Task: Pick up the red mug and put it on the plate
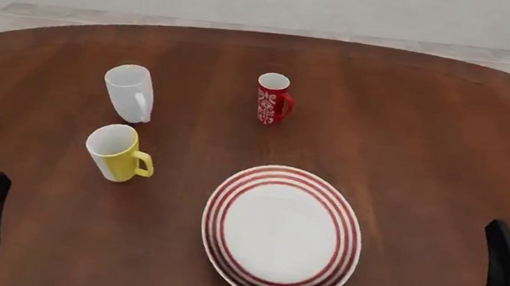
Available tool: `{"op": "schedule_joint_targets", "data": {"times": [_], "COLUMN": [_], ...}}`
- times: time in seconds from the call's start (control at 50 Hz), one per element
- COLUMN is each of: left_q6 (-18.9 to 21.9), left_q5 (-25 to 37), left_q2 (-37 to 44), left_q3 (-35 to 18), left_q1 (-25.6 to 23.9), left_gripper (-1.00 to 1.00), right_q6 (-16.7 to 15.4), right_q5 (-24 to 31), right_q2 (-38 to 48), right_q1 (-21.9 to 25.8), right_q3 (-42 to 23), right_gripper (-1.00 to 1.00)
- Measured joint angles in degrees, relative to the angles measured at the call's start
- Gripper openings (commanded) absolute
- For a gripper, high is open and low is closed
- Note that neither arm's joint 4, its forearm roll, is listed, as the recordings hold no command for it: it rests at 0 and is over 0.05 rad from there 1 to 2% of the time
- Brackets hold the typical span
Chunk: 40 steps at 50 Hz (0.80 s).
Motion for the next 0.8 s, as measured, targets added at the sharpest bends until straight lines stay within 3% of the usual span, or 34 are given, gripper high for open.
{"op": "schedule_joint_targets", "data": {"times": [0.54, 0.8], "left_q6": [-0.11, -0.18], "left_q5": [0.12, 0.12], "left_q2": [-0.35, -0.32], "left_q3": [-0.10, -0.17], "left_q1": [0.18, 0.11], "left_gripper": [1.00, 1.00], "right_q6": [1.26, 0.56], "right_q5": [1.74, 2.08], "right_q2": [-0.91, 5.70], "right_q1": [0.75, 0.61], "right_q3": [-2.92, -9.30], "right_gripper": [1.00, 1.00]}}
